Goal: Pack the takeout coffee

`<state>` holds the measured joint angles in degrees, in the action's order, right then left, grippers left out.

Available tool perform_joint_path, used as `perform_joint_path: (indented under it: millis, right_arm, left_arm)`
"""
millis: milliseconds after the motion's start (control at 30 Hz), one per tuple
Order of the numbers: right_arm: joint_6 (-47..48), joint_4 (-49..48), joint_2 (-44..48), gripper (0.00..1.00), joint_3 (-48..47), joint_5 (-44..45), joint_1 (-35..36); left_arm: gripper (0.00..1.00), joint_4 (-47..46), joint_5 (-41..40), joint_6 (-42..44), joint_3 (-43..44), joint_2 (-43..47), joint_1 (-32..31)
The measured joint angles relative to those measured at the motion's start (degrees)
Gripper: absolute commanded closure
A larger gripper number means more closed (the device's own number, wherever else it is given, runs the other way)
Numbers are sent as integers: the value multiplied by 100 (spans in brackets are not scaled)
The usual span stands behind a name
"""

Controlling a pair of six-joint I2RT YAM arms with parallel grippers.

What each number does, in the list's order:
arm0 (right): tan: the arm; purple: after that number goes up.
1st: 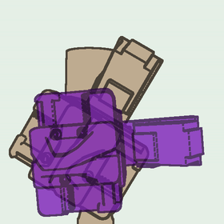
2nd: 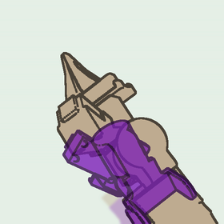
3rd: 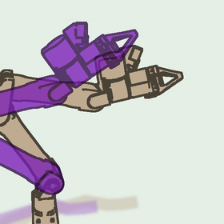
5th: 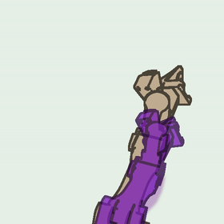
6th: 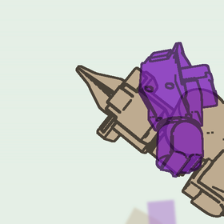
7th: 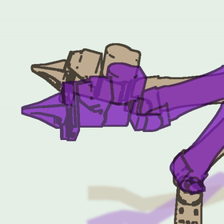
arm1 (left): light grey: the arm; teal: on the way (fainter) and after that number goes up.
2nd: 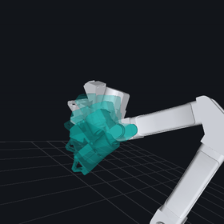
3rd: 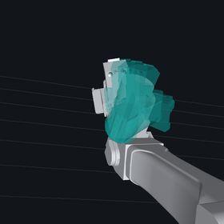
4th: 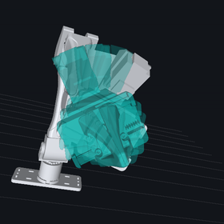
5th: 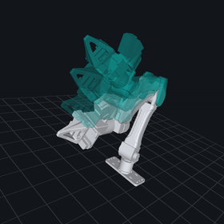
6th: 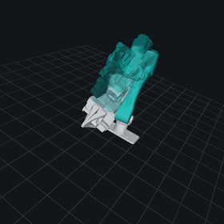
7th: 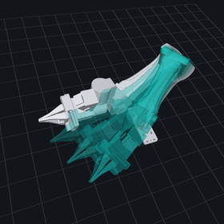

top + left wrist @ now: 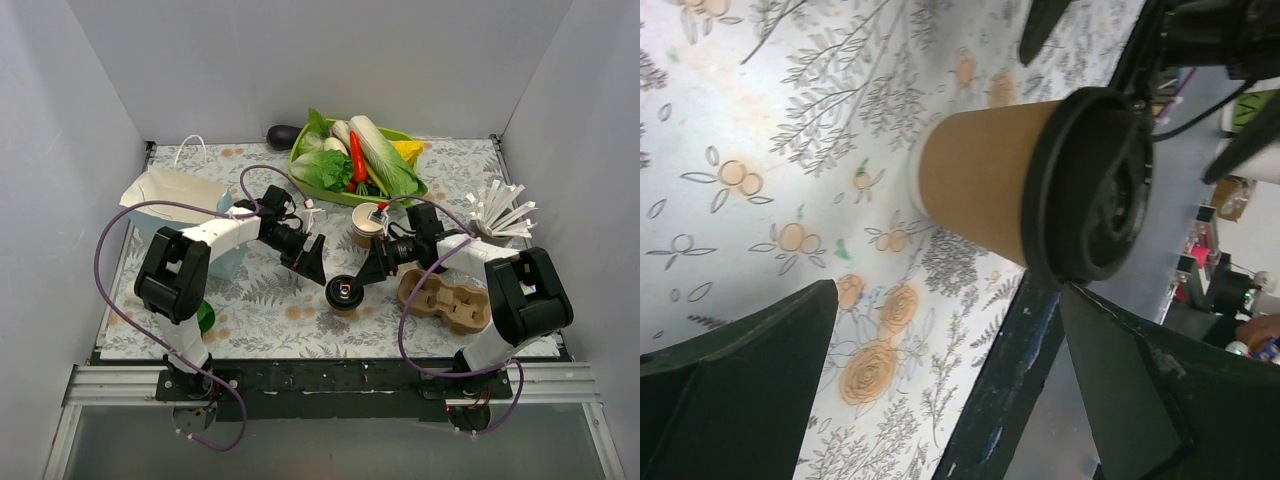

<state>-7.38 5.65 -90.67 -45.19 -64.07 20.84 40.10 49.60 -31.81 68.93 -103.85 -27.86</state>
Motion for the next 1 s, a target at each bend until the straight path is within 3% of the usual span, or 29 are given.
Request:
perform_joint_path:
  millis: [200,500,1000]
  right_arm:
    - [120,195,22,13,0,212,-20]
    - [444,586,85,24,2,450,-59]
    - [575,800,275,28,87,588,-153]
  left_arm:
    - [5,-31,503,7,-20,111,4]
    - [7,-37,581,-17,-35,98,-2]
    - [9,-348,424,-315,-151,-87,-90]
